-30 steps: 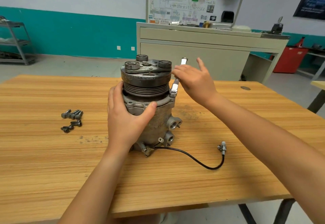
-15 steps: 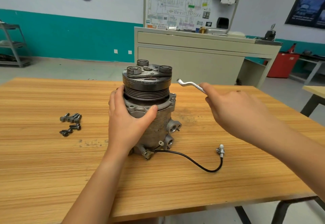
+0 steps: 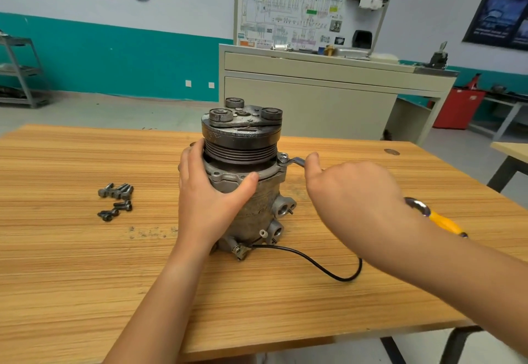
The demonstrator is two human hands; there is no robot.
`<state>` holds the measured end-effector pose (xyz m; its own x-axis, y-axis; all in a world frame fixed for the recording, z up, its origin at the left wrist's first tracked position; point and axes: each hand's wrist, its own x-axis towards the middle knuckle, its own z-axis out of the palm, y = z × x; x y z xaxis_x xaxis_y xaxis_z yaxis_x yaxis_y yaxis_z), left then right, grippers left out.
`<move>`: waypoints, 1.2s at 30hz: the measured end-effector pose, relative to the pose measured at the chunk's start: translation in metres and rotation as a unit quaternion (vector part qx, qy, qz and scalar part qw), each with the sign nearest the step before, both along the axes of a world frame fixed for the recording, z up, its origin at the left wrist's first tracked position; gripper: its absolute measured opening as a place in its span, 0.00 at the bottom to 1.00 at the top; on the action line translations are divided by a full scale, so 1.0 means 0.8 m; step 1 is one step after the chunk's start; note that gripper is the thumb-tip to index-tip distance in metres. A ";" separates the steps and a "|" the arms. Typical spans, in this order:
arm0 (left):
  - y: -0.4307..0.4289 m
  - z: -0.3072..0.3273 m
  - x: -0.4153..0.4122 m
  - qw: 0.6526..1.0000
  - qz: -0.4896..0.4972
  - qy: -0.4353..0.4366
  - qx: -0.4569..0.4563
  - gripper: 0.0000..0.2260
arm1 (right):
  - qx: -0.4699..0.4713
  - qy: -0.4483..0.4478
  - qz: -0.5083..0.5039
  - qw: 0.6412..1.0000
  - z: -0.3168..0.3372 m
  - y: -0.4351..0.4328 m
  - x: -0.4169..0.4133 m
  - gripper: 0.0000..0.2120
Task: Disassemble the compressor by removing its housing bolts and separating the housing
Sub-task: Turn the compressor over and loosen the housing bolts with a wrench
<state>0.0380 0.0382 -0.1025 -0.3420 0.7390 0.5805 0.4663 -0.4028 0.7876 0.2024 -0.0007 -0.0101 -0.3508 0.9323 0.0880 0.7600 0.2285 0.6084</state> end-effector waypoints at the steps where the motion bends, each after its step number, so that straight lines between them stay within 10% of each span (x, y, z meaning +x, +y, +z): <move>1: 0.000 0.000 0.000 1.000 0.000 0.000 0.002 0.38 | -0.003 -0.011 -0.007 1.000 -0.001 0.000 -0.006 0.31; 17: 0.000 0.000 -0.002 1.000 -0.014 -0.009 0.002 0.38 | 0.037 -0.070 0.216 0.973 0.018 0.142 0.069 0.13; 26: 0.000 0.001 -0.001 1.000 -0.016 -0.010 -0.001 0.36 | 0.028 0.227 0.317 0.921 -0.027 0.188 0.008 0.14; 33: 0.000 0.002 -0.002 1.000 -0.017 -0.007 -0.009 0.37 | 0.084 0.485 0.205 0.846 -0.027 0.150 0.041 0.15; 36: 0.001 0.002 -0.001 1.000 -0.015 -0.005 -0.004 0.36 | 0.051 0.422 0.145 0.894 -0.015 0.114 0.064 0.15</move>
